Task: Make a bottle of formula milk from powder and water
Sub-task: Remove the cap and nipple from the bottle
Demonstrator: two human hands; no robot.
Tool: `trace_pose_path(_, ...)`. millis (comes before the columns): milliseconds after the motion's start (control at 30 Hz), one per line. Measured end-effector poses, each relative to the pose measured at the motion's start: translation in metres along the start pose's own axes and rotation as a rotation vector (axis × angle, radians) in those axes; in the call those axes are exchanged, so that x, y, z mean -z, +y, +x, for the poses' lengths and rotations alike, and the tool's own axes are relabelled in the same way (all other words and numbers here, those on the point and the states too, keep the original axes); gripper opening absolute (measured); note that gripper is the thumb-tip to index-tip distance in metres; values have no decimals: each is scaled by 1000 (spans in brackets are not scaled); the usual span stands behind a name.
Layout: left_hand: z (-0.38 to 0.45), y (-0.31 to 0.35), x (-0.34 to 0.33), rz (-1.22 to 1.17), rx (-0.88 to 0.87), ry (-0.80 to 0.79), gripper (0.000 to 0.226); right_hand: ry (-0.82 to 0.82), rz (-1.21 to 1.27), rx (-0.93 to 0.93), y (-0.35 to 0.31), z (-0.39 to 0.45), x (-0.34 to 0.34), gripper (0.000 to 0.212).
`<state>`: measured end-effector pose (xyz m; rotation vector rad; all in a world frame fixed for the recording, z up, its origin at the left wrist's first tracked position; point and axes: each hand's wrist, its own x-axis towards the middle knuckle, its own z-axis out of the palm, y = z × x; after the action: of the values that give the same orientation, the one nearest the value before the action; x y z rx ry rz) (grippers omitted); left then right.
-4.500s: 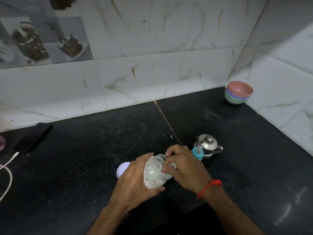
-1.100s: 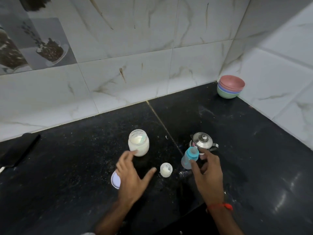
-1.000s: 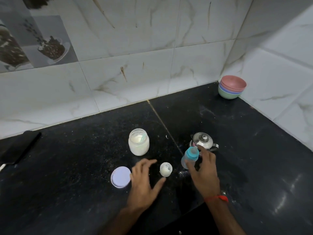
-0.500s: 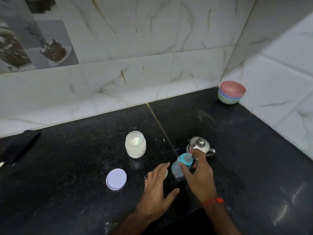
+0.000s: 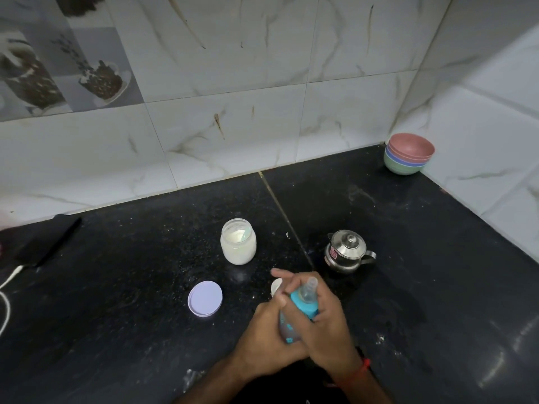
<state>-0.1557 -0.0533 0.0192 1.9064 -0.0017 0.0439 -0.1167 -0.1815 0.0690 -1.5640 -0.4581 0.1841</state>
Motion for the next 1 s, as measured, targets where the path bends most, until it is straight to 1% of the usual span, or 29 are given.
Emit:
trace_pose_path(33,-2,0,4,-13,-45,-24,40,-196,70,26,-4,2,10,30)
trace_pose_path(67,-5,2,7,-30,-74,-43,39,-366,131,25,-6,6,21,46)
trace_pose_path(100,-7,5,10,-47,-91,-38,42,-464,201,-6,-9,10,31,63)
trace_pose_path(133,-8,8,12,-83,-96,-16,44,-462,248,-39,-9,13,39,73)
trace_pose_path(167,-9,10,14,-105,-109,23,42,-407,303,-53,-8,15,46,75)
trace_pose_path(233,-7,13,17,-92,-120,99,44,-205,326,-38,-3,12,54,66)
trace_pose_path(267,-6,14,19,-74,-117,110,46,-157,315,-36,-3,8,54,65)
trace_pose_path(300,-4,15,21,-43,-114,111,48,-170,320,-42,-5,5,51,67)
trace_pose_path(367,-5,17,20,25,-104,72,52,-283,240,-39,-13,0,39,71)
trace_pose_path(433,-9,17,15,56,-103,33,51,-312,128,0,-20,-2,24,64)
trace_pose_path(467,-11,18,14,48,-99,20,50,-284,145,31,-23,0,19,58)
trace_pose_path(500,-13,17,13,51,-86,12,48,-231,221,36,-26,3,16,53)
trace_pose_path(567,-15,16,15,81,-50,18,47,-69,375,14,-23,13,20,49)
trace_pose_path(600,-16,13,17,83,-32,37,47,18,370,-9,-15,20,24,49)
trace_pose_path(633,-18,11,19,79,-17,70,47,90,267,-46,-3,27,30,46)
trace_pose_path(667,-19,8,22,74,-5,110,46,137,55,-101,15,33,37,39)
trace_pose_path(700,-21,5,25,67,3,147,45,140,-215,-164,35,38,44,31)
trace_pose_path(733,-23,1,28,55,14,179,44,108,-474,-207,56,40,50,27)
trace_pose_path(767,-25,-2,32,44,30,207,44,46,-668,-224,76,41,54,26)
trace_pose_path(800,-27,-5,37,34,48,235,43,-35,-807,-240,94,41,57,26)
trace_pose_path(867,-32,-12,45,16,70,290,40,-177,-1019,-278,115,38,57,39)
trace_pose_path(900,-35,-15,48,13,77,312,38,-217,-1097,-288,121,37,56,45)
trace_pose_path(933,-38,-17,51,15,84,329,37,-240,-1144,-291,123,36,55,51)
trace_pose_path(1000,-43,-20,55,19,103,357,37,-244,-1160,-296,125,36,54,60)
